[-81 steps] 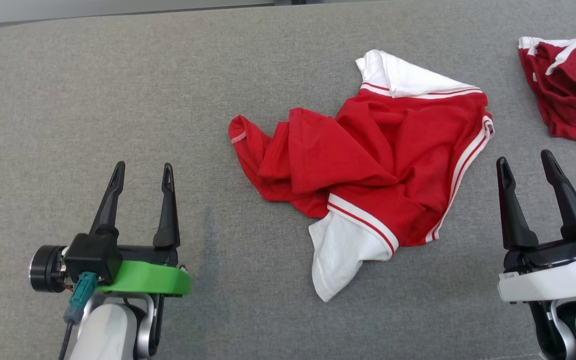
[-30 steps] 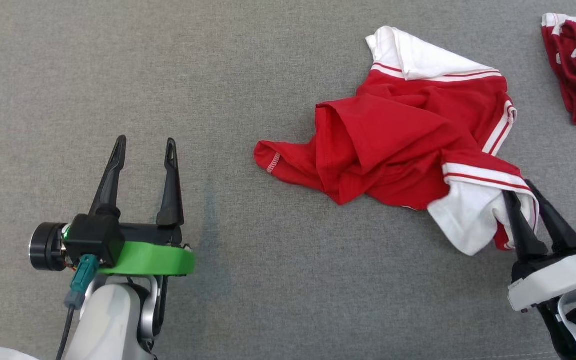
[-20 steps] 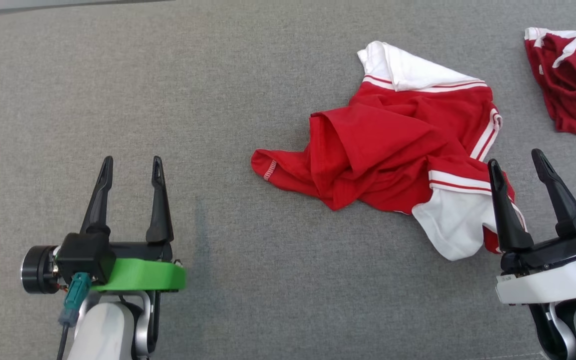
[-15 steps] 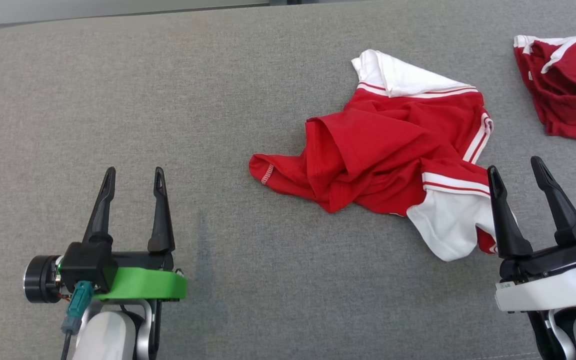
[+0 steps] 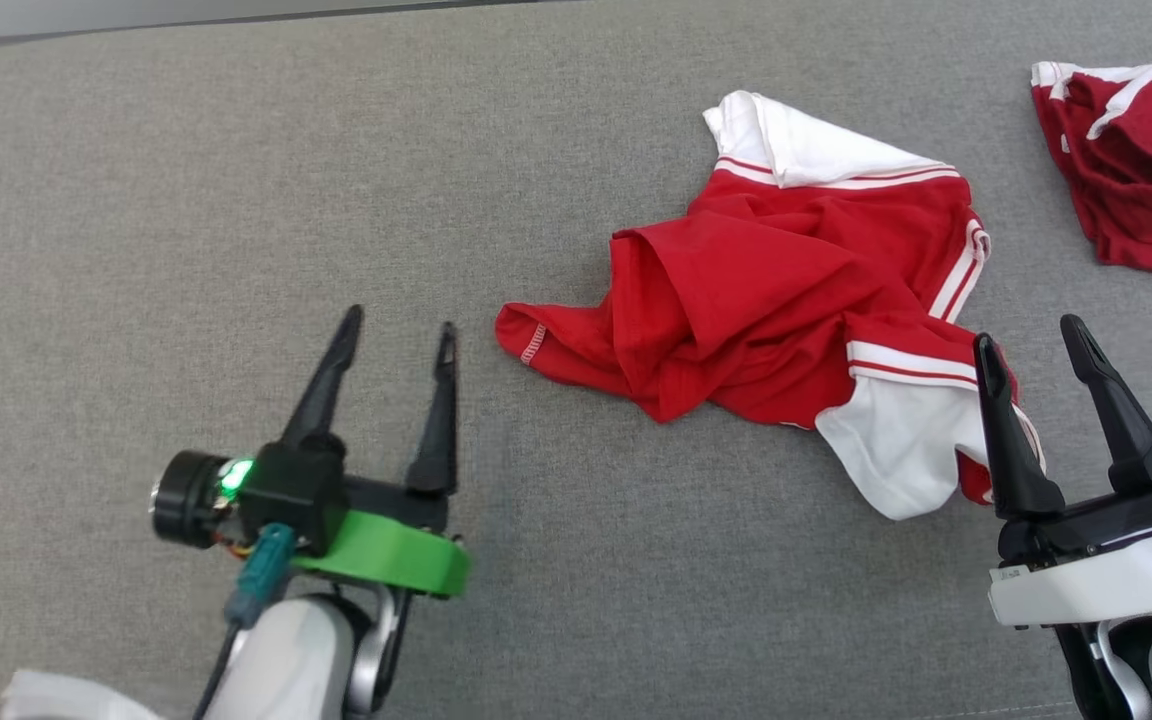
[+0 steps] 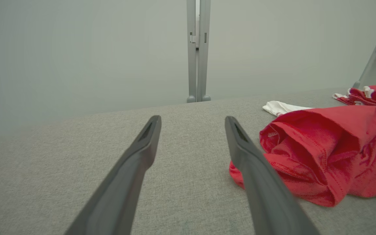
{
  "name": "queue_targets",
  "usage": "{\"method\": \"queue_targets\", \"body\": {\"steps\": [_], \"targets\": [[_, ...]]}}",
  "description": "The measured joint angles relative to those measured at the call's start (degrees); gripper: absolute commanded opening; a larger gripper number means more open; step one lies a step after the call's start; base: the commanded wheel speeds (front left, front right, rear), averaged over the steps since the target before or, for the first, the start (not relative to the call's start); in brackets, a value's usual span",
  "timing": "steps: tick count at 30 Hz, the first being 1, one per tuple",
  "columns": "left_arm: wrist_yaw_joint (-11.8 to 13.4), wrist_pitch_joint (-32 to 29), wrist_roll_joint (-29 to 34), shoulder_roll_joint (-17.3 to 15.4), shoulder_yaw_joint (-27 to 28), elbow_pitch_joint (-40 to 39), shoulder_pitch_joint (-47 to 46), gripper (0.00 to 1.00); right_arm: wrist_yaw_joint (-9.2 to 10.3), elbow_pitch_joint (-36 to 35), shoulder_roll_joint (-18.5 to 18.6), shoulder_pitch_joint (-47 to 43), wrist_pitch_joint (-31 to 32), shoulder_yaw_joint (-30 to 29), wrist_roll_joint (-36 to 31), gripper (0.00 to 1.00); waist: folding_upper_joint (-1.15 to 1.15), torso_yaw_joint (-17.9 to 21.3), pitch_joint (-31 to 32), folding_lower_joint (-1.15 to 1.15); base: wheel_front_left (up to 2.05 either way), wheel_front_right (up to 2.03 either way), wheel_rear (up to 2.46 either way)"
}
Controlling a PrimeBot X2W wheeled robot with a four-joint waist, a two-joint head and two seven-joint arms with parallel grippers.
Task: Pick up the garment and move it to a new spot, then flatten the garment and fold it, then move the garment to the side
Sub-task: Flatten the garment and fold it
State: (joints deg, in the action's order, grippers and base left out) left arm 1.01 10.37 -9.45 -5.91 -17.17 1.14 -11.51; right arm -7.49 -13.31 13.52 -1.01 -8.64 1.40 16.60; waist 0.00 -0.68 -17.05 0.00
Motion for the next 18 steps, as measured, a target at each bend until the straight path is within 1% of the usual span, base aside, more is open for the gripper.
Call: {"method": "queue_targets", "body": {"steps": [5, 7, 8, 11, 17, 18], "targets": [[-4.15, -6.03, -0.98, 2.44, -10.32, -0.29, -4.76, 1.00, 0.00, -0.19, 0.01, 0.69, 0.22, 0.74, 0.10, 1.00, 0.00, 0.22, -2.20, 0.00, 0.00, 0.00, 0.00], [-4.64, -7.76, -1.63, 2.83, -13.46, 1.07, -6.41, 1.00, 0.00, -0.01, -0.02, 1.44, 0.15, 1.01, 0.22, 1.00, 0.00, 0.56, -3.04, 0.00, 0.00, 0.00, 0.00], [-4.77, -8.83, -1.63, 2.86, -14.93, 2.21, -7.31, 1.00, 0.00, 0.14, -0.04, 1.77, 0.01, 1.23, 0.36, 1.00, 0.00, 0.86, -3.44, 0.00, 0.00, 0.00, 0.00], [-4.67, -9.18, -2.66, 2.93, -17.03, 5.10, -9.62, 1.00, 0.00, 0.87, -0.31, 2.63, -0.42, 1.77, 0.70, 1.00, 0.00, 2.14, -4.24, 0.00, 0.00, 0.00, 0.00], [-2.74, -8.34, -5.30, 3.08, -18.92, 10.09, -14.25, 1.00, 0.00, 2.43, -0.71, 3.36, -1.30, 2.14, 0.97, 1.00, 0.00, 5.00, -5.52, 0.00, 0.00, 0.00, 0.00], [-2.48, -8.54, -5.55, 3.07, -19.07, 11.16, -14.88, 0.46, 0.00, 2.59, -0.83, 3.52, -1.57, 2.23, 0.98, 1.00, 0.00, 5.47, -5.69, 0.00, 0.00, 0.00, 0.00]]}}
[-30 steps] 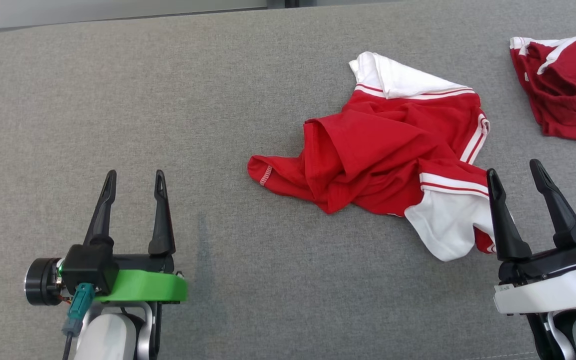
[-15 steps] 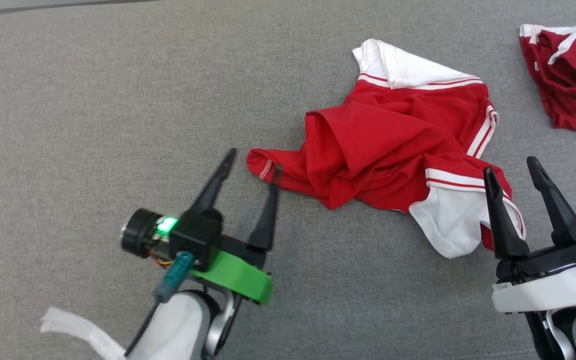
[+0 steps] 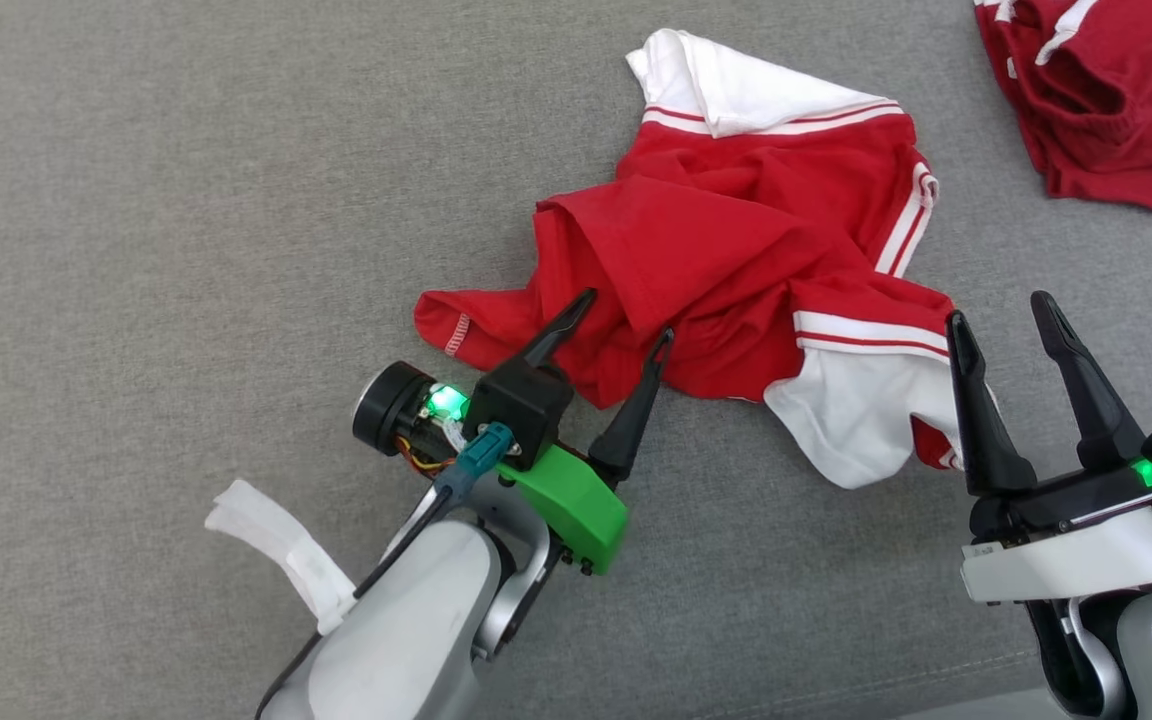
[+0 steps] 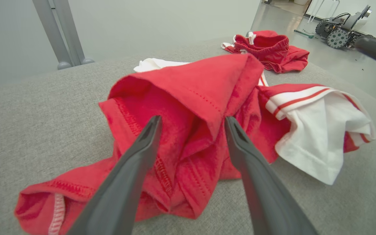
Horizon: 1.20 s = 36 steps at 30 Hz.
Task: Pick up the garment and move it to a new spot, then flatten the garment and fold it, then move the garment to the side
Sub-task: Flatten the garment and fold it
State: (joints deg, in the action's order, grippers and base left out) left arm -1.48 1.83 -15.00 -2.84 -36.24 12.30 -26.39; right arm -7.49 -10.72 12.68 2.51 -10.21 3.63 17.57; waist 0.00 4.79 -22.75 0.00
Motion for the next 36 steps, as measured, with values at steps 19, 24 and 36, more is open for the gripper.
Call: {"method": "queue_targets", "body": {"steps": [19, 24, 36], "targets": [[1.03, 0.19, -2.05, -11.28, 12.69, 1.80, -18.67, 0.00, 0.00, 2.38, -0.87, 2.20, -0.99, 0.91, 2.22, 1.00, 0.00, 2.88, -3.94, 0.00, 0.00, 0.00, 0.00], [-1.91, 0.67, -4.57, -12.06, 14.12, 13.01, -24.18, 1.00, 0.00, 4.08, -1.08, 3.66, -1.92, 1.41, 2.91, 1.00, 0.00, 4.13, -5.55, 0.00, 0.00, 0.00, 0.00], [8.09, 12.98, -4.74, -7.43, 21.19, 13.34, -13.63, 1.00, 0.00, 3.22, 0.19, 3.80, -2.69, 0.51, 0.04, 1.00, 0.00, 3.50, -4.67, 0.00, 0.00, 0.00, 0.00]]}}
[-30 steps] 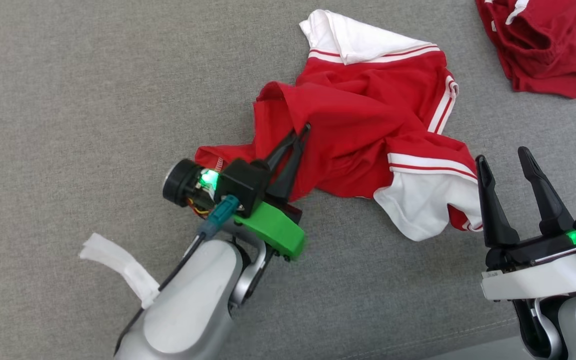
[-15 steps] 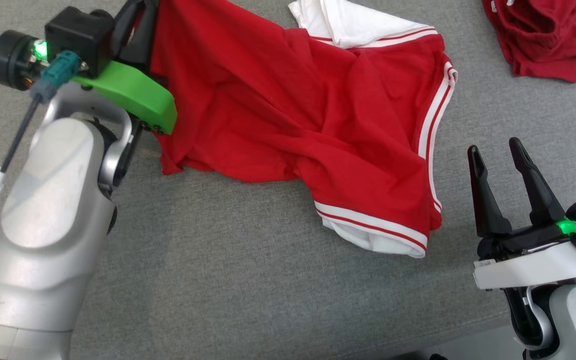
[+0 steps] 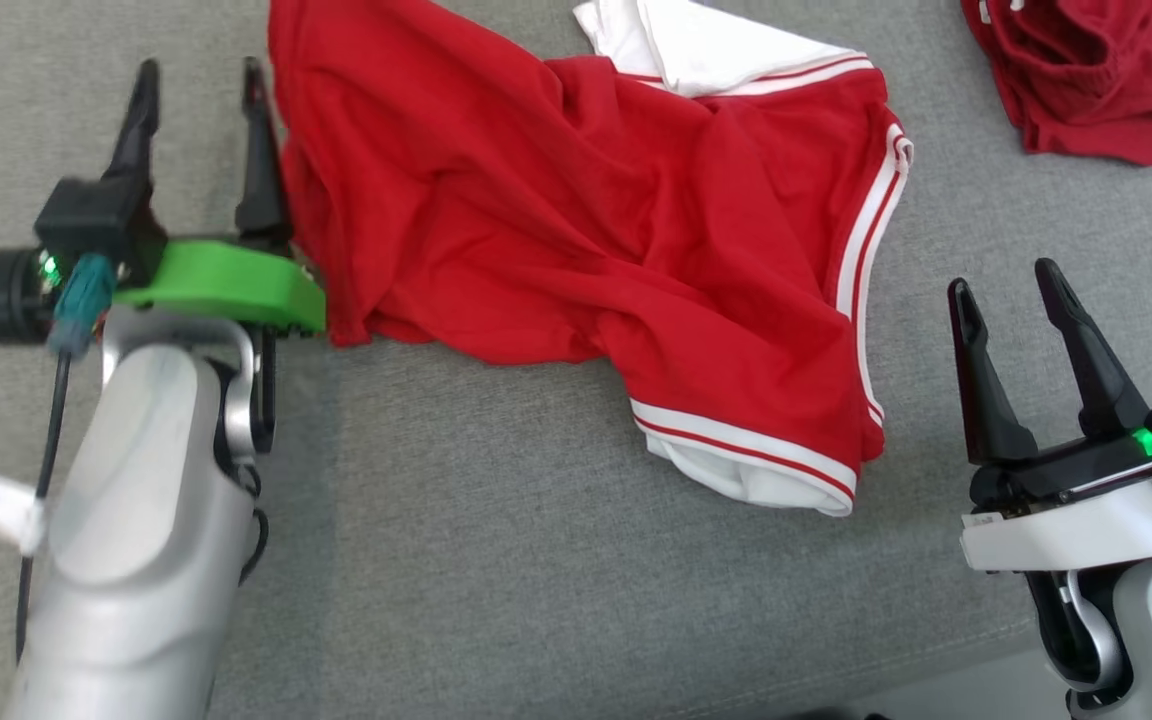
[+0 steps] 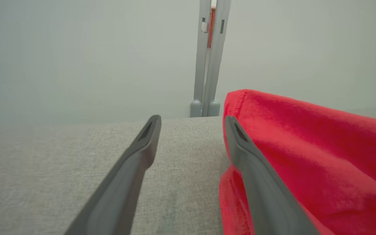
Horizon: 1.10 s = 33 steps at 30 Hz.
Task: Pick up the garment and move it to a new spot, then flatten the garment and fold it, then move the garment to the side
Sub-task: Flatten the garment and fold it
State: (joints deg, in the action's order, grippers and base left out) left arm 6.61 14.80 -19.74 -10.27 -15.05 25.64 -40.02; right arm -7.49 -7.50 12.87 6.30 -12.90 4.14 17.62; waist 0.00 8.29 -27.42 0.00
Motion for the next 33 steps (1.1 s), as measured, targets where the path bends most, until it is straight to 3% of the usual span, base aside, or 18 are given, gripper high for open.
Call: {"method": "queue_targets", "body": {"steps": [4, 8, 17, 33], "targets": [[2.64, 0.33, 3.53, 0.09, 2.44, -11.02, 9.76, 1.00, 0.00, -1.34, 0.31, -0.78, 1.33, -1.01, -1.10, 1.00, 0.00, -1.30, 1.74, 0.00, 0.00, 0.00, 0.00], [3.71, 0.32, 5.46, 0.11, 3.55, -17.62, 19.18, 1.00, 0.00, -2.21, 0.44, -2.10, 2.96, -1.14, -1.72, 1.00, 0.00, -2.47, 3.80, 0.00, 0.00, 0.00, 0.00], [5.80, 0.32, 6.79, 0.75, 2.80, -24.34, 32.39, 1.00, 0.00, -3.48, 0.41, -5.61, 5.50, -1.71, -2.14, 1.00, 0.00, -4.50, 9.07, 0.00, 0.00, 0.00, 0.00], [5.35, -1.19, 7.91, 0.37, -0.27, -26.41, 33.02, 1.00, 0.00, -4.87, 0.18, -6.34, 6.26, -2.43, -2.19, 1.00, 0.00, -4.91, 9.87, 0.00, 0.00, 0.00, 0.00]]}}
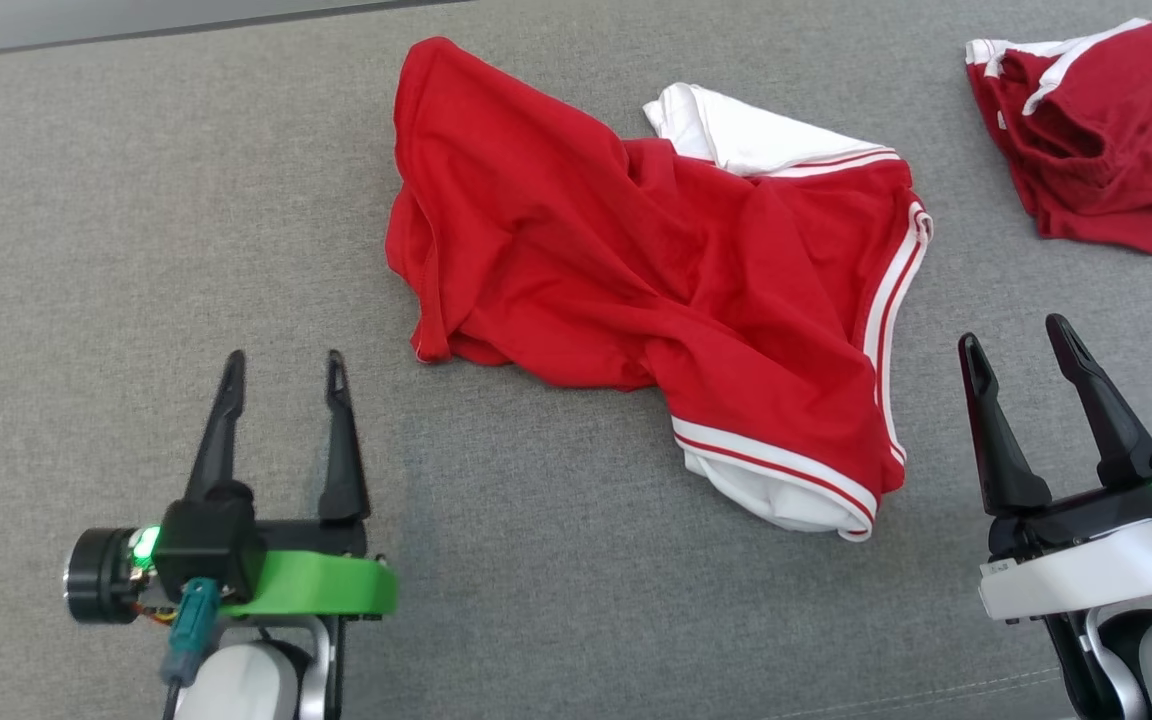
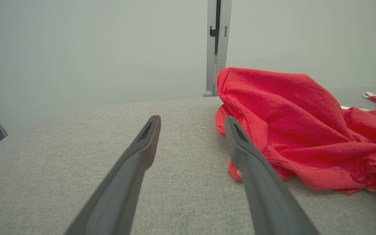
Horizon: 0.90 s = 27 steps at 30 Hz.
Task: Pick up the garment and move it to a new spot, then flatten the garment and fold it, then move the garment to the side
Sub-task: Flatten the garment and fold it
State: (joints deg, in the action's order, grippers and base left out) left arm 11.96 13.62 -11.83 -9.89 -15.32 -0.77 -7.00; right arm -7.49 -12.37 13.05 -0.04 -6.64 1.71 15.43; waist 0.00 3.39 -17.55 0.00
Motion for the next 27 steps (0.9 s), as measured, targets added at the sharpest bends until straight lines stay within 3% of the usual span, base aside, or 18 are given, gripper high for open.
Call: {"method": "queue_targets", "body": {"steps": [7, 13, 16, 22, 27], "targets": [[-4.83, -7.44, -0.46, 2.09, -6.08, 5.86, -6.31, 1.00, 0.00, 0.03, -0.23, 0.65, -0.02, 1.13, 0.26, 1.00, 0.00, 0.48, -2.10, 0.00, 0.00, 0.00, 0.00], [-5.67, -8.09, -1.85, 2.53, -5.76, 14.43, -9.93, 1.00, 0.00, 0.98, -0.76, 1.43, -0.83, 0.96, 0.78, 1.00, 0.00, 2.12, -3.73, 0.00, 0.00, 0.00, 0.00], [-6.43, -6.95, -2.68, 2.69, -5.09, 18.24, -12.00, 0.00, 0.00, 1.15, -1.01, 1.46, -1.26, 0.74, 0.92, 1.00, 0.00, 2.56, -4.57, 0.00, 0.00, 0.00, 0.00], [-6.61, -2.89, -4.50, 2.52, -2.71, 20.97, -14.32, 0.00, 0.00, 1.40, -1.20, 1.59, -1.62, 0.05, 1.01, 1.00, 0.00, 2.53, -5.57, 0.00, 0.00, 0.00, 0.00], [-6.34, -3.41, -6.08, 0.49, -0.76, 17.78, -12.92, 0.00, 0.00, 1.68, -1.38, 1.49, -1.83, -1.35, 1.00, 1.00, 0.00, 1.19, -5.46, 0.00, 0.00, 0.00, 0.00]]}}
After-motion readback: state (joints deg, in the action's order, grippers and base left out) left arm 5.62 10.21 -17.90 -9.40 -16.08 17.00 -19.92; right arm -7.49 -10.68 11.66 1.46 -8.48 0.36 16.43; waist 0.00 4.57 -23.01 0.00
